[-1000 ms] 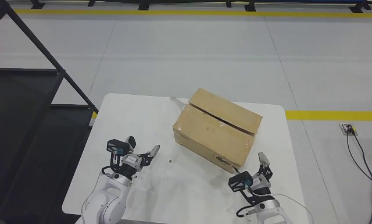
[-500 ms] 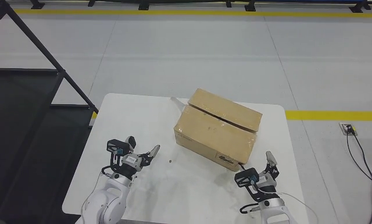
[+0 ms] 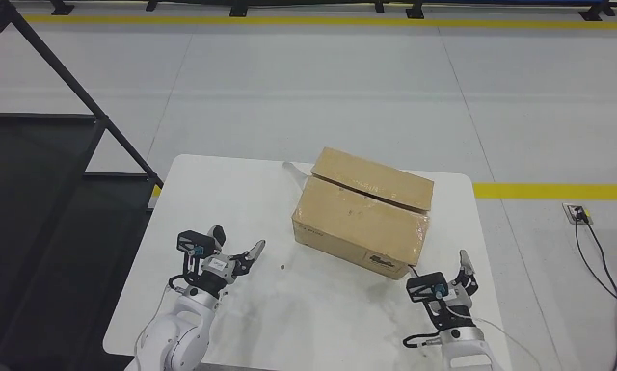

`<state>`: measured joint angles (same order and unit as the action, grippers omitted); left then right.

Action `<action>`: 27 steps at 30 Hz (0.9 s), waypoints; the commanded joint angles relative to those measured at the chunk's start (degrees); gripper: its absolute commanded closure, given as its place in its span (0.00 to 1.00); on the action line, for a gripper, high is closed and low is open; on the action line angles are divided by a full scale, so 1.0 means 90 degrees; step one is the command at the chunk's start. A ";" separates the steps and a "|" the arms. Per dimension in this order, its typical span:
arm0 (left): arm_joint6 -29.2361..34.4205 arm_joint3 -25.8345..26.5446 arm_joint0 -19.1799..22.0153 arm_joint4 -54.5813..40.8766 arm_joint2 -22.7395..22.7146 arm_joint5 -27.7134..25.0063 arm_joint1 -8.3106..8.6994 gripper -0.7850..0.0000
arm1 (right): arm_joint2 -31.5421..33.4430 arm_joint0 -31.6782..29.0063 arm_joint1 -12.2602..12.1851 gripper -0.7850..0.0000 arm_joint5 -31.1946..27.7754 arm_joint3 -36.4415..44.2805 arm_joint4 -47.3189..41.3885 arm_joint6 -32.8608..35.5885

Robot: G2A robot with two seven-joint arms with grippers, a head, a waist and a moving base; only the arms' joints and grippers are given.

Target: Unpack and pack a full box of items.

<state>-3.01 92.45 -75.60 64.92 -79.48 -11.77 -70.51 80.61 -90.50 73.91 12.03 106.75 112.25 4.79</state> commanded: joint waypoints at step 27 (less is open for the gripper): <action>-0.1416 -0.4314 0.3268 0.0218 0.1886 0.1043 -0.0717 0.00 | 0.0665 0.0419 0.0017 0.00 -0.1392 0.0231 -0.2881 0.0405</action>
<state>-14.75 55.66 -47.23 66.87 -63.81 -2.69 -76.43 86.59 -86.74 74.06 -0.50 108.83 86.31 8.40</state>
